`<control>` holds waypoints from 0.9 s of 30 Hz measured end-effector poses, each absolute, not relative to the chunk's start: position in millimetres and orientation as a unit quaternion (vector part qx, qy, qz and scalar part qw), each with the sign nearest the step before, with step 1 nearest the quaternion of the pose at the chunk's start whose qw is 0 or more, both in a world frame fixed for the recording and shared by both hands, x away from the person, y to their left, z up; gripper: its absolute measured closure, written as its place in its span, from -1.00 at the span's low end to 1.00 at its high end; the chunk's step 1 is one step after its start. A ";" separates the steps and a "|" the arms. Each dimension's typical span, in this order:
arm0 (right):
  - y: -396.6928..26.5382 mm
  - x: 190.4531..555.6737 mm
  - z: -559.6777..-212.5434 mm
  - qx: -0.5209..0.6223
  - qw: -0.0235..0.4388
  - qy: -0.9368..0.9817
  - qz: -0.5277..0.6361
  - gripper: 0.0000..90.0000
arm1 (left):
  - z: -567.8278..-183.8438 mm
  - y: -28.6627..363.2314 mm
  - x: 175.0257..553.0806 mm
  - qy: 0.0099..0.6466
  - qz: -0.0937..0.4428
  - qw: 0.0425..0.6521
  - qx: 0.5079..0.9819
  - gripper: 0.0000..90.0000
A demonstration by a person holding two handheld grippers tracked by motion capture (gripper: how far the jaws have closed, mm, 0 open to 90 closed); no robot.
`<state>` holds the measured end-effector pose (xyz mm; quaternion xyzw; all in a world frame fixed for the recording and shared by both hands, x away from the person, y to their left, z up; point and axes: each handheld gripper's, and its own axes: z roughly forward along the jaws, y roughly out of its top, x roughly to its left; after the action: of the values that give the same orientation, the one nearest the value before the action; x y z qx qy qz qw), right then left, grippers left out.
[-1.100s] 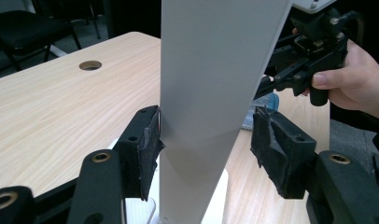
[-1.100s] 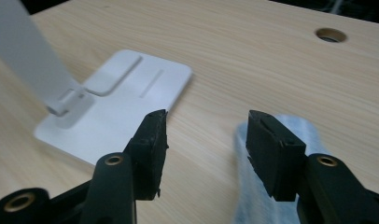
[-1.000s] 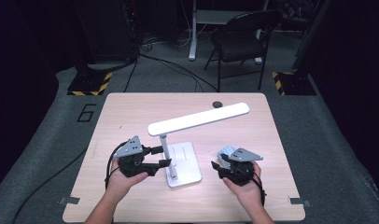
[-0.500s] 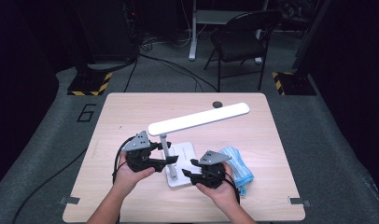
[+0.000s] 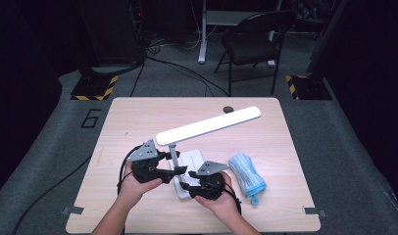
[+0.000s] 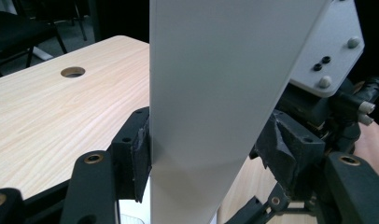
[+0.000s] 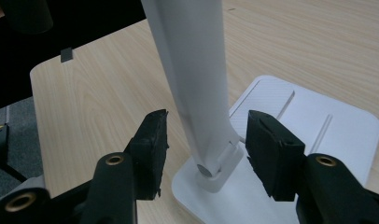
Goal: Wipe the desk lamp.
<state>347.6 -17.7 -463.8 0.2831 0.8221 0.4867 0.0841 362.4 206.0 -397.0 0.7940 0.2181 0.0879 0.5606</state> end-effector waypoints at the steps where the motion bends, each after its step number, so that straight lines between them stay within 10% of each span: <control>1: -15.8 347.1 -464.5 0.285 0.084 0.820 0.489 0.08 | -397.1 205.7 361.8 0.219 0.085 0.562 0.793 -0.14; 27: -25.9 349.8 -466.8 0.286 0.090 0.825 0.480 0.22 | -396.6 198.7 358.3 0.203 0.076 0.559 0.801 -0.05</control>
<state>349.8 -25.9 -466.8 0.2859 0.8247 0.4797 0.0895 358.3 198.7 -396.6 0.8007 0.2026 0.0763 0.5586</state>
